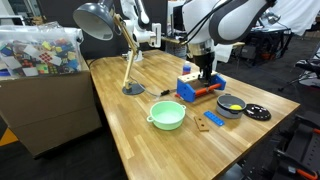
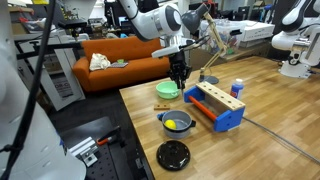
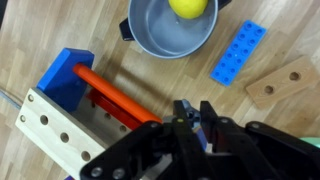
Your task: Pick up the bolt and put it on the table
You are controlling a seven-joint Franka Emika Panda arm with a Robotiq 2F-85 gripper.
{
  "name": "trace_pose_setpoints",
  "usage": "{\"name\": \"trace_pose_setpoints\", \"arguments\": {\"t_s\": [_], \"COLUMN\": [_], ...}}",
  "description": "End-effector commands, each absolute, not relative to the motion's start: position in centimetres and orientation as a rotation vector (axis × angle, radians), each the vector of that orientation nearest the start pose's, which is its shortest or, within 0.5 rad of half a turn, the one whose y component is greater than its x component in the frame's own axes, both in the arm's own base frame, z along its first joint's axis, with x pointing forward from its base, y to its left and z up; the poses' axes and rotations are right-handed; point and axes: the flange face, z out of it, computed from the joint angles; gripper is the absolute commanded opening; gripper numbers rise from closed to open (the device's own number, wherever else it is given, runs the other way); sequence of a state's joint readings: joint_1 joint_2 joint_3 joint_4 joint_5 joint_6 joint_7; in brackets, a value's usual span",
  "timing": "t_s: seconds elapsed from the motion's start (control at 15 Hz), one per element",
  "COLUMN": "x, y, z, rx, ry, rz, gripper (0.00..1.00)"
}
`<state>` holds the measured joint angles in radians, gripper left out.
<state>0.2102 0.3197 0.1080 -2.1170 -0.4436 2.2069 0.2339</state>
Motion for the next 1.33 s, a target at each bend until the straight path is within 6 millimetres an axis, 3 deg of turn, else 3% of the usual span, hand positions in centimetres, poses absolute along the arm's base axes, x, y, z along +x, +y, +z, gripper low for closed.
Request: {"name": "trace_pose_setpoints", "arguments": {"t_s": [0.0,0.33,0.87,0.93,1.07,1.27], "x": [53.9,54.4,55.4,55.5,55.6,56.1], "y": [16.5,17.6,16.2,16.2,16.2,16.3], "z": [22.4,21.1,20.0,20.1,20.3,20.7], "rx": [-3.458,-3.446,-3.467,-3.464,-3.463,-3.465], "ry": [-0.745,-0.784,-0.746,-0.749,-0.761,-0.767], "rz": [0.388,0.486,0.559,0.562,0.553,0.528], "gripper": [0.05,0.05,0.05,0.09,0.47,0.66]}}
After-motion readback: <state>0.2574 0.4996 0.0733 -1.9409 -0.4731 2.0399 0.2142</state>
